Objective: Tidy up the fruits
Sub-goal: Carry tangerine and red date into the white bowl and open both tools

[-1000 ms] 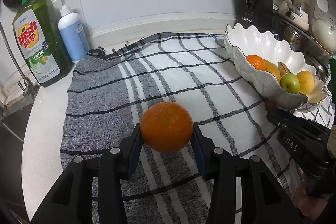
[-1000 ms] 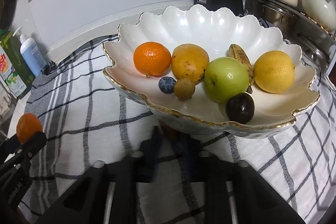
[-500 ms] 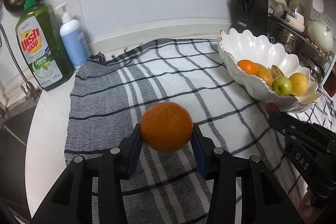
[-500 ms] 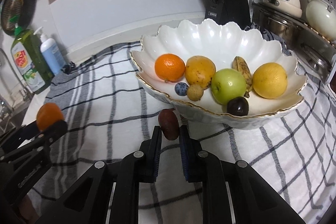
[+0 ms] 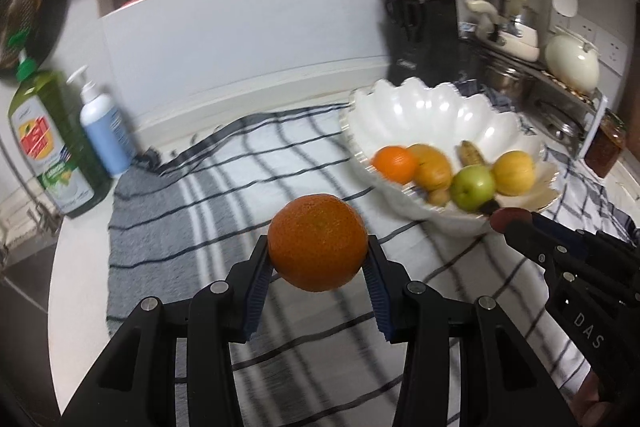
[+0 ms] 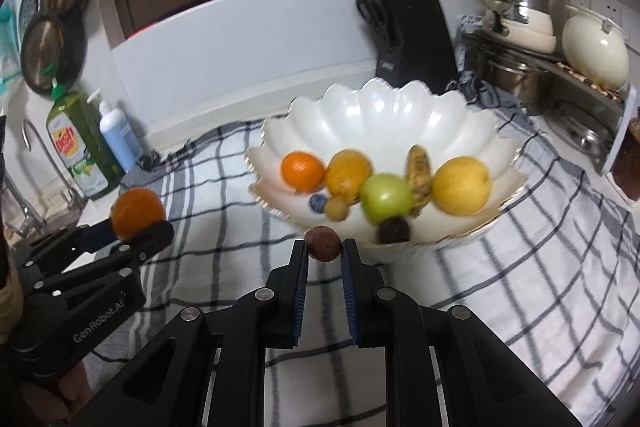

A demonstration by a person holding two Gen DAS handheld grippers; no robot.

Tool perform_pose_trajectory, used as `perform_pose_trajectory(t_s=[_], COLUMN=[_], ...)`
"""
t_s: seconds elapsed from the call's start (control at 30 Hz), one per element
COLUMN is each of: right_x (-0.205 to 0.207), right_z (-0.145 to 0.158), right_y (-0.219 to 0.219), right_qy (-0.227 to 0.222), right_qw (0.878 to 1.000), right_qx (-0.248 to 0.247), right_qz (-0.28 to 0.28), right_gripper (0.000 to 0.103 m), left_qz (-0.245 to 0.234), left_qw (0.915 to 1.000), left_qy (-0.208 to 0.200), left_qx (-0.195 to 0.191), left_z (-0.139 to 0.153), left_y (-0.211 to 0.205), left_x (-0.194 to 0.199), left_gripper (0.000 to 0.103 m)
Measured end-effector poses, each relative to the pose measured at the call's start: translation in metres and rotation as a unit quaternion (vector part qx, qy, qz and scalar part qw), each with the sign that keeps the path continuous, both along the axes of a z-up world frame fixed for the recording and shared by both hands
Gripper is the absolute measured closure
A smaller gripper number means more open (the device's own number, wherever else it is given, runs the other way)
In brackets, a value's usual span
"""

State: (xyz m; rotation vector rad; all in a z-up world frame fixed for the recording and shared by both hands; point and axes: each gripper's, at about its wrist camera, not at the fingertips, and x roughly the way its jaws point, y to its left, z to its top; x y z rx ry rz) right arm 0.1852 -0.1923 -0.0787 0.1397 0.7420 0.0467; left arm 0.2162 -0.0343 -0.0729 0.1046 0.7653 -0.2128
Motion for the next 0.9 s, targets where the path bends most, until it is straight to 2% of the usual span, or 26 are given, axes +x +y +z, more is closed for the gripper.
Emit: perform_pose_trajectory(t_s=[0.27, 0.47, 0.9], right_x=[0.013, 0.042, 0.121], right_z=[0.024, 0.037, 0.019], right_y=[-0.037, -0.061, -0.094], right_qy=[-0.025, -0.026, 0.018], right_qw=[1.0, 1.0, 1.0], right_qx=[-0.001, 0.004, -0.001], right_qz=[-0.016, -0.015, -0.024], right_gripper=[0.085, 0.085, 0.085], left_qz=[-0.036, -0.061, -0.071], left_qw=[0.9993, 0.998, 0.9974], left_qy=[-0.013, -0.01, 0.011], left_qx=[-0.004, -0.015, 0.004], left_z=[0.021, 0.028, 0.017], left_y=[-0.042, -0.071, -0.105], left_x=[0.016, 0.045, 0.123], left_gripper=[0.059, 0.059, 0.059])
